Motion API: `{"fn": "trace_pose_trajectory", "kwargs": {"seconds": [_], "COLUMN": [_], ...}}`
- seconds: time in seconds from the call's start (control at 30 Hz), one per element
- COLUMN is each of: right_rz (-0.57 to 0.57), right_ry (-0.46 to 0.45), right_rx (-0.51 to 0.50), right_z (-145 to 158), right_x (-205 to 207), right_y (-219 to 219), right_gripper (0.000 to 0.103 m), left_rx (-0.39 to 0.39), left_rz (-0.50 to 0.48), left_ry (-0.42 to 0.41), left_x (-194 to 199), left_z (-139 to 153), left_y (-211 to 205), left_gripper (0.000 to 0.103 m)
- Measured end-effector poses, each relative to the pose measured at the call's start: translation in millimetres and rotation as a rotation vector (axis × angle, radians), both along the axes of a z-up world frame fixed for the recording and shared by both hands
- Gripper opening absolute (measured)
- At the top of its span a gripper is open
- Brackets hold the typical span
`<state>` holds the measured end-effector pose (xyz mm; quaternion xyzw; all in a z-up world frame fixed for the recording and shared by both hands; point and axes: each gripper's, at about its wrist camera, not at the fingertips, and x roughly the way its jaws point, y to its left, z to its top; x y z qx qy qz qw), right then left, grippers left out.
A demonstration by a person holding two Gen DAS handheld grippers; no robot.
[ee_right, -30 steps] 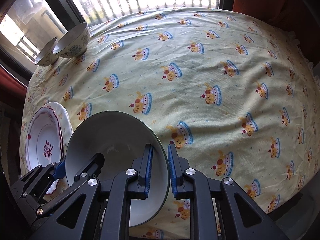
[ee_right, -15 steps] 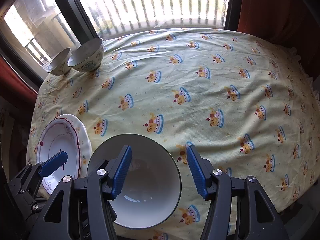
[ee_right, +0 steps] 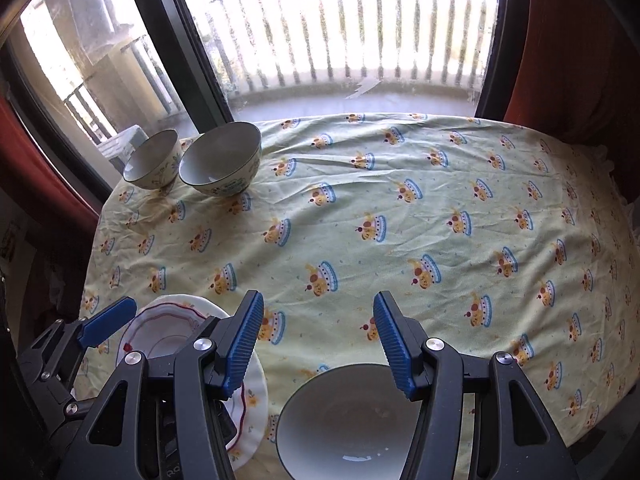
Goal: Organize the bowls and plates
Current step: 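Move both grippers to another white green-rimmed bowl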
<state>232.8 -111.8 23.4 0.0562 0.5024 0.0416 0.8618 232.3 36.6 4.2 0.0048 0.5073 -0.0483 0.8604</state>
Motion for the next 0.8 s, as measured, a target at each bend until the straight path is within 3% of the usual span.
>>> {"fn": "trace_pose_trajectory", "kwargs": {"seconds": [0.4,0.8], "right_rz": [-0.043,-0.115], "right_ry": [-0.065,-0.11], "right_rx": [-0.014,-0.027], "right_z": [18,10], "right_x": [62,136], "right_y": [55,75], "right_gripper": [0.064,0.064], "left_rx": [-0.005,-0.007], "left_rz": [0.021,0.019], "left_ry": [-0.054,-0.092], "left_x": [65,141], "left_z": [7,-6], "left_y": [52,67], "left_gripper": [0.082,0.082]}}
